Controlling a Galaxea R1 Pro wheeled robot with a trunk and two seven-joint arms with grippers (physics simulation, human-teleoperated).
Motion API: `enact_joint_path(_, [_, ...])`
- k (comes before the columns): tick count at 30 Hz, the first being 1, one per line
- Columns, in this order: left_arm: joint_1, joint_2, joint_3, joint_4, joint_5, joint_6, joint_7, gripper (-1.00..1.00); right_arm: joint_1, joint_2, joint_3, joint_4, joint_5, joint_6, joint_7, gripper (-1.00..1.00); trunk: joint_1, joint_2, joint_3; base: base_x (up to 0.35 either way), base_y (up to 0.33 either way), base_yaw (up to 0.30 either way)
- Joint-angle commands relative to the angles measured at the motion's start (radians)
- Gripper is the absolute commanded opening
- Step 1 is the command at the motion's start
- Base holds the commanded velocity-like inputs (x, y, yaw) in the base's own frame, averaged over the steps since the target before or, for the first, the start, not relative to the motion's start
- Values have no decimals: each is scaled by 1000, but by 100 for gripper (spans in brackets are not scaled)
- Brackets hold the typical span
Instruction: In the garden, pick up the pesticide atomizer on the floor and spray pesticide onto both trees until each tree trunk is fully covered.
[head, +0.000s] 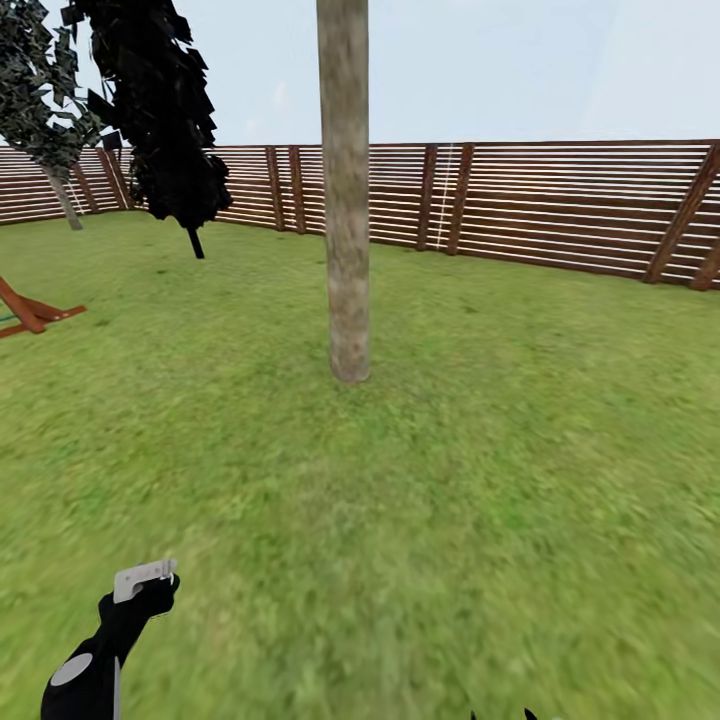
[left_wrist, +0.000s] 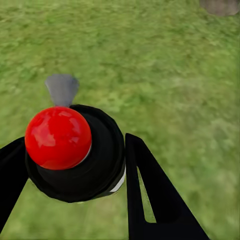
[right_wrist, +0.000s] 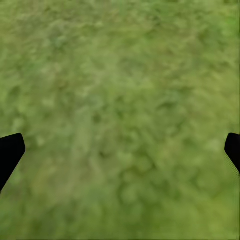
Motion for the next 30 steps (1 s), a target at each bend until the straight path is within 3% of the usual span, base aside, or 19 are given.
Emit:
enact_joint_path(1, [0, 0, 0, 0, 0, 0, 0, -100, 0, 0, 0, 0, 0, 0, 0, 100, 0, 0, 0, 339, 0, 0])
enact_joint_path(6, [1, 1, 1, -2, 0, -1, 1, -100, 0, 4, -1, -1, -5, -2, -3, 100, 0, 0, 0, 339, 0, 0])
enact_joint_path(12, [1, 1, 0, 5, -1, -3, 2, -100, 0, -18, -1, -10, 1, -13, -1, 100, 0, 0, 0, 339, 0, 0])
enact_joint_path(15, [1, 1, 1, -1, -2, -8, 2, -100, 21, -45, -2, -9, 1, -12, 0, 100, 0, 0, 0, 338, 0, 0])
enact_joint_path(18, [1, 0, 2, -2, -1, -8, 2, -100, 30, -49, -5, -12, -4, -8, -2, 100, 0, 0, 0, 338, 0, 0])
enact_joint_path(20, [1, 1, 1, -2, -1, -8, 2, -100, 4, -50, -6, -16, -8, 2, -4, 100, 0, 0, 0, 338, 0, 0])
enact_joint_path(22, [1, 1, 1, -1, -1, -7, 1, -100, -73, -48, -7, -31, -7, 42, -51, 100, 0, 0, 0, 338, 0, 0])
enact_joint_path(23, [1, 0, 0, -1, 1, -7, 0, -100, -130, -38, -5, -59, -4, 59, -129, 100, 0, 0, 0, 338, 0, 0])
enact_joint_path(24, [1, -1, -1, -1, 1, -8, -1, -100, -173, -8, -4, -102, -4, 67, -183, 100, 0, 0, 0, 339, 0, 0])
enact_joint_path(27, [1, -1, -2, 1, 1, -3, -2, -100, -269, 150, -2, -155, -1, 72, -219, 100, 0, 0, 0, 339, 0, 0])
enact_joint_path(28, [1, 0, -2, 0, 1, -2, -3, -100, -320, 176, -2, -160, -2, 74, -221, 100, 0, 0, 0, 338, 0, 0])
enact_joint_path(30, [1, 0, -3, -2, 0, 0, -3, -100, -381, 182, -1, -157, -2, 77, -220, 100, 0, 0, 0, 339, 0, 0])
